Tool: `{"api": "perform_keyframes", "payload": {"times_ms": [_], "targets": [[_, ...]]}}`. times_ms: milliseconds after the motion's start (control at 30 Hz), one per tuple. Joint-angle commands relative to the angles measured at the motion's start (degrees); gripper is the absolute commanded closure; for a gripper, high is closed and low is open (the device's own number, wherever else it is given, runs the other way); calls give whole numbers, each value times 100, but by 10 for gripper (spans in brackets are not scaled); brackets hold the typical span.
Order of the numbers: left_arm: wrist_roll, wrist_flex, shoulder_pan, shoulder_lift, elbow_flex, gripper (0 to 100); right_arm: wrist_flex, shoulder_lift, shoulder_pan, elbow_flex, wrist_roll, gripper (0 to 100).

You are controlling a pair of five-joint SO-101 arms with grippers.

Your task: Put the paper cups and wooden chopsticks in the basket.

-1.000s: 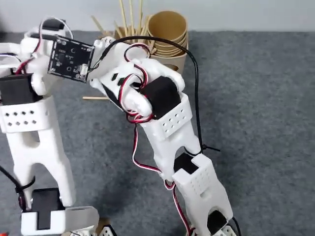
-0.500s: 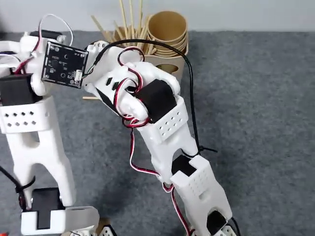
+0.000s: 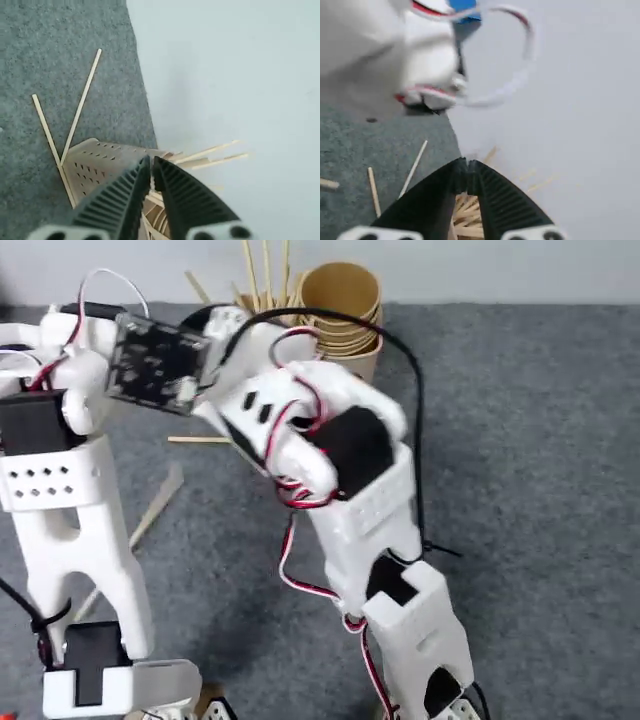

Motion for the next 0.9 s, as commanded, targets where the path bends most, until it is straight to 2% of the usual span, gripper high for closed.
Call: {"api": "perform_keyframes", "payload": {"times_ms": [0,133,267,333,467,500,567,700,867], "targets": [[70,-79,-123,-290,-268,988,-57,-338,224,-237,35,991],[-9,-79,-220,-246,-163,988,382,-268,242,-229,0,991],[-1134,-167,-387,-246,470,987,1086,40,57,-229,-18,990],[-2400,-53,-387,-255,1086,976,892,251,57,-229,-79,990],[-5829,1055,-519,-299,2299,876,31,664,101,-229,-378,990],[-6488,1398,-598,-281,2378,844,-84,734,101,-229,-378,990],[-7367,1785,-738,-246,2457,787,-215,840,101,-229,-369,990],[-7833,1574,-1310,-220,2774,746,-233,884,180,-237,-378,990],[-7833,1591,-1969,387,3292,746,-242,769,716,-246,-378,990]]}}
